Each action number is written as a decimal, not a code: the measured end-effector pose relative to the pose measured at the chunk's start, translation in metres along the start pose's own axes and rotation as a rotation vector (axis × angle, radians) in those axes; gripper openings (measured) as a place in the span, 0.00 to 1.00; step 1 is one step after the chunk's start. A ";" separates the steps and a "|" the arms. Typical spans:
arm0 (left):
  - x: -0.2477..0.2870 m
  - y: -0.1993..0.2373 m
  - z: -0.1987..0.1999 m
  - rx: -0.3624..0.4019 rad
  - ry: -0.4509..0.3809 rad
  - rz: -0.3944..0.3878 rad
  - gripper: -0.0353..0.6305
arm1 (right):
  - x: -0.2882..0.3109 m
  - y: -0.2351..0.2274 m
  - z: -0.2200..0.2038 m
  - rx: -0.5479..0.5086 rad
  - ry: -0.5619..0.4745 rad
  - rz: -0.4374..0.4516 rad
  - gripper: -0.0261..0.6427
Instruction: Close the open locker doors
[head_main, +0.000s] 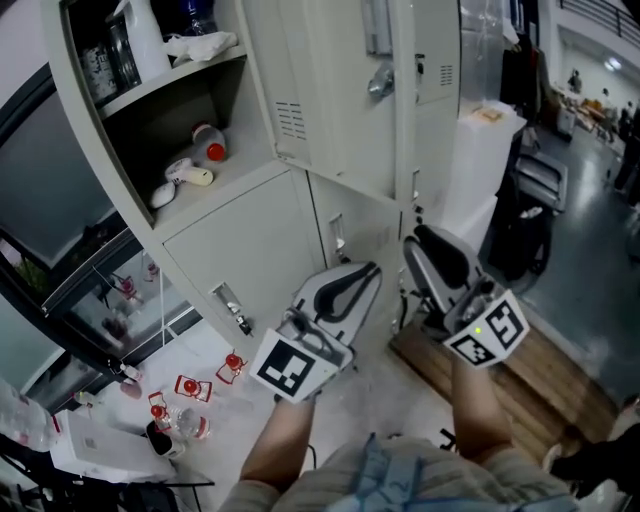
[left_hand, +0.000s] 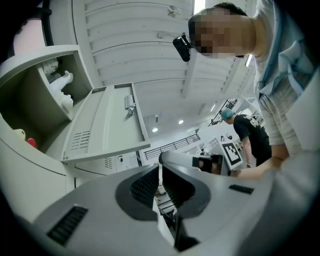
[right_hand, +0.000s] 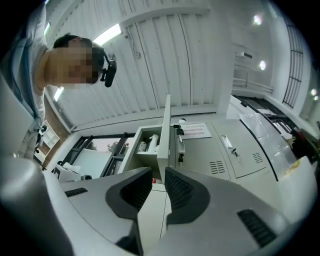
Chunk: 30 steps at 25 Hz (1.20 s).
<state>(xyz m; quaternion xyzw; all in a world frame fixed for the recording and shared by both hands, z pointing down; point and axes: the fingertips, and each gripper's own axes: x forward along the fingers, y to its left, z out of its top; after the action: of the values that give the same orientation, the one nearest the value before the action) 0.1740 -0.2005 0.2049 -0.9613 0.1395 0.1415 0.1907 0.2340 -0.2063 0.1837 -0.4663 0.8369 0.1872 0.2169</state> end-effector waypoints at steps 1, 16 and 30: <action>0.005 0.000 0.001 0.006 -0.001 -0.001 0.06 | 0.003 -0.003 0.003 0.005 -0.008 0.014 0.13; 0.025 0.012 0.009 0.045 0.005 0.052 0.06 | 0.029 -0.026 0.031 0.179 -0.126 0.187 0.13; -0.008 0.021 0.026 0.087 0.019 0.126 0.06 | 0.041 0.021 0.037 0.137 -0.137 0.227 0.13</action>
<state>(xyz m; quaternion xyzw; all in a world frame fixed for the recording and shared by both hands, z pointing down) 0.1544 -0.2072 0.1777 -0.9428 0.2075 0.1378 0.2216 0.2036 -0.2060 0.1327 -0.3389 0.8784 0.1845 0.2820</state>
